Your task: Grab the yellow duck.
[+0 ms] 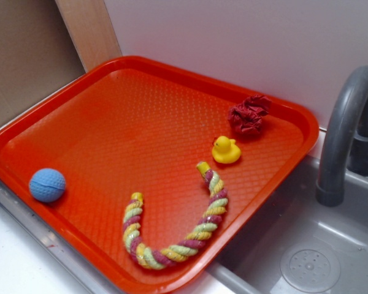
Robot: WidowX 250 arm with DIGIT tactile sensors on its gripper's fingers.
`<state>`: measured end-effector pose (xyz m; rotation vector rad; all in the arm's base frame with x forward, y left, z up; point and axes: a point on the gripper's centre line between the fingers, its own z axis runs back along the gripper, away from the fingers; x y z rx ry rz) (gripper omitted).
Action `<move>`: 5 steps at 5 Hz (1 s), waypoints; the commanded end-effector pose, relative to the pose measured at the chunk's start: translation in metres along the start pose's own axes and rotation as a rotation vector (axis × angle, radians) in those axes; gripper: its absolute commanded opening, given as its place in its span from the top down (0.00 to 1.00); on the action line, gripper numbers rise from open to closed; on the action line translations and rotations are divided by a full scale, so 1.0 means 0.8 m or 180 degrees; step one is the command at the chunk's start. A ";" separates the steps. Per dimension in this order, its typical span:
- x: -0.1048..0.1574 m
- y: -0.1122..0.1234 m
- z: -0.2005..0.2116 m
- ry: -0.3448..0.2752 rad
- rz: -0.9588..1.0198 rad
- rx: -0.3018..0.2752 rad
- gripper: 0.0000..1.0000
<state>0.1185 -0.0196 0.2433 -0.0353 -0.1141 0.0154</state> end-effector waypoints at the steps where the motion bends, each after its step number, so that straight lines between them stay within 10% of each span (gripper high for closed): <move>1: 0.000 0.000 0.000 0.0000 0.0000 0.0000 0.00; 5: 0.100 -0.225 -0.033 -0.0385 -0.0116 -0.0656 0.00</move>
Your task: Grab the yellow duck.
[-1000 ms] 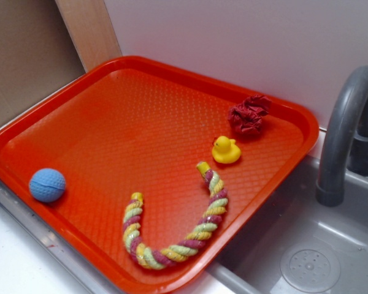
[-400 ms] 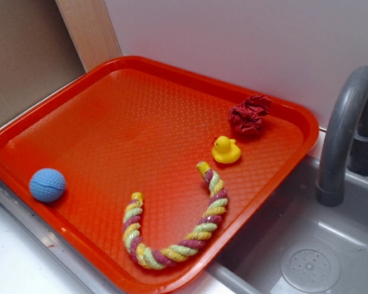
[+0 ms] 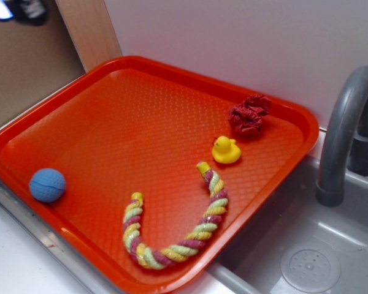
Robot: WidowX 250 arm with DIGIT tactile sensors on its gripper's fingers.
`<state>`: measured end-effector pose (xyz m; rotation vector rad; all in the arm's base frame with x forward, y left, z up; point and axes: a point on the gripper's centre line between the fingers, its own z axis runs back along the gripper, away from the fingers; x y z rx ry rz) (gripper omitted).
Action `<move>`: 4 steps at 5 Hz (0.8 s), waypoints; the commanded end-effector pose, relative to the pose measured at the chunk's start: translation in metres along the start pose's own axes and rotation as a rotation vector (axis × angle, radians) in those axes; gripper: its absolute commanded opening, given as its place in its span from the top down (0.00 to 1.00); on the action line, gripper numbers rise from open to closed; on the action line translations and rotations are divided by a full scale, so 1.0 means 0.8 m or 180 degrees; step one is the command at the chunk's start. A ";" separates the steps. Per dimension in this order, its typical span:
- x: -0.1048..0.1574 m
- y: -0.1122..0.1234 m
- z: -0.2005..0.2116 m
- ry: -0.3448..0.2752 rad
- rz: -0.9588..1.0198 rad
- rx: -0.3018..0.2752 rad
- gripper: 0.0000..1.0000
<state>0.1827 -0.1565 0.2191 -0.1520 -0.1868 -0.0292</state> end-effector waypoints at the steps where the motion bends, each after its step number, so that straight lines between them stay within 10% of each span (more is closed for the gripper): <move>1: 0.048 -0.101 -0.029 -0.0059 0.0114 -0.0273 0.00; 4: 0.051 -0.154 -0.159 0.0220 -0.0088 0.0079 0.00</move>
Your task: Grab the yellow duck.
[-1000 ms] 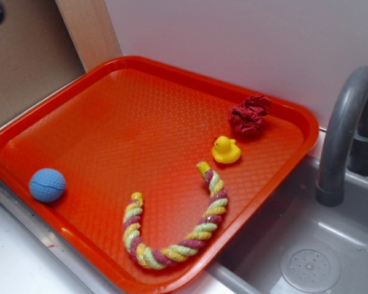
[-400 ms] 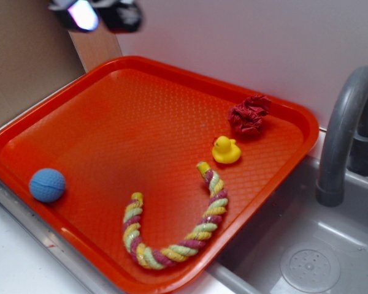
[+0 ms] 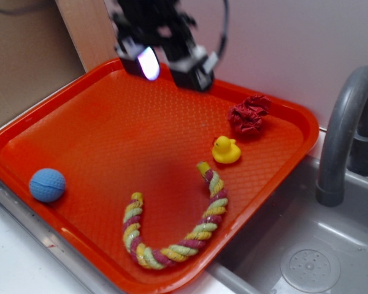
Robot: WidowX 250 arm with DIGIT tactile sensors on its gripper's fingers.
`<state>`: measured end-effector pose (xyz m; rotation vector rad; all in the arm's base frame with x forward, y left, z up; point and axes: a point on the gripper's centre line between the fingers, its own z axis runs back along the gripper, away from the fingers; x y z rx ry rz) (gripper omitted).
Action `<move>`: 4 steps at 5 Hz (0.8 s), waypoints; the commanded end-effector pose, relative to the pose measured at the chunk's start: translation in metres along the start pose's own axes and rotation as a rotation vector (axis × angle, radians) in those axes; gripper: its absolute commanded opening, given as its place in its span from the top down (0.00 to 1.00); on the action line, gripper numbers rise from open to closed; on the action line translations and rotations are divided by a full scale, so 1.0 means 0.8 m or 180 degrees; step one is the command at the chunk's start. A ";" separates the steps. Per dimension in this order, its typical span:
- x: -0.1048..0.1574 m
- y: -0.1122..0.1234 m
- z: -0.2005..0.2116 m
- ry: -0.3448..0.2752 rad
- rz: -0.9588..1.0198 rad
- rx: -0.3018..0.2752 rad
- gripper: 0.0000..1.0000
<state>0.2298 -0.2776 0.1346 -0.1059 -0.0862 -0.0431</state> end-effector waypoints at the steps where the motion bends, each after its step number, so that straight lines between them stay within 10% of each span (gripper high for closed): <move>1: 0.017 -0.033 -0.067 -0.0051 -0.0190 -0.0103 0.00; 3: 0.026 -0.049 -0.103 -0.0347 -0.0534 -0.0376 0.00; 4: 0.023 -0.053 -0.107 -0.0302 -0.0569 -0.0331 1.00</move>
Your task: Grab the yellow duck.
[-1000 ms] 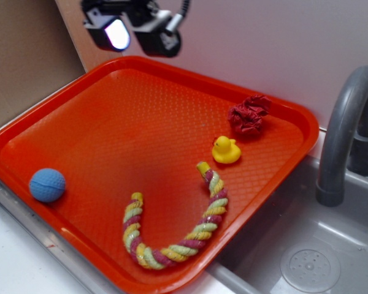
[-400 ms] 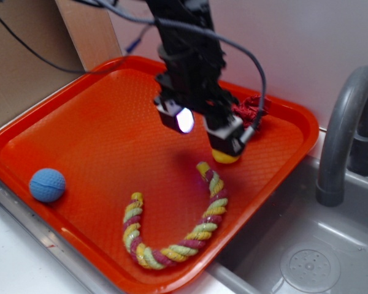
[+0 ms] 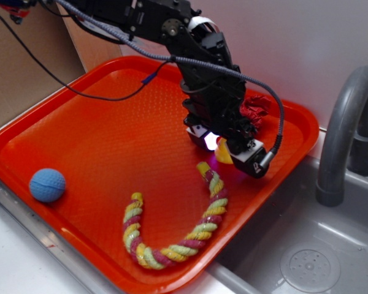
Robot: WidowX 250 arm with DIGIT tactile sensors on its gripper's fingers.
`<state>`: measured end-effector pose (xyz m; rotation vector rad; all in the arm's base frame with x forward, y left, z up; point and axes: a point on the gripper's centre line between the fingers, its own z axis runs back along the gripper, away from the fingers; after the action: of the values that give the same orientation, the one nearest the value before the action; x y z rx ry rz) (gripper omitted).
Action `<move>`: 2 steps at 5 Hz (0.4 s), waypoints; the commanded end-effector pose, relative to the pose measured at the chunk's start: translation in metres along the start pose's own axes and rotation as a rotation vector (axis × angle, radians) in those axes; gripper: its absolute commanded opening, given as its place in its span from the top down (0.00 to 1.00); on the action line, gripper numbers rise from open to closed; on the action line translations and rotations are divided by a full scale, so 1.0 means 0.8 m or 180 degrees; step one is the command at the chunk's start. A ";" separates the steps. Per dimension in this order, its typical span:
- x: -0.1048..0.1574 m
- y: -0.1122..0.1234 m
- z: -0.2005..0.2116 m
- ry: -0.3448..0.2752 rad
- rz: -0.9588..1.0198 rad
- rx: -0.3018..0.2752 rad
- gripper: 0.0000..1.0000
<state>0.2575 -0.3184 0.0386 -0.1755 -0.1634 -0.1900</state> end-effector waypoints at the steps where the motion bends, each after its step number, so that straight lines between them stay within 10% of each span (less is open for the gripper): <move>1: 0.001 -0.016 0.020 -0.0073 -0.0100 -0.0066 1.00; 2: 0.001 -0.014 0.024 -0.0070 -0.0087 0.0089 1.00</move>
<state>0.2528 -0.3137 0.0391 -0.1048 -0.1510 -0.2028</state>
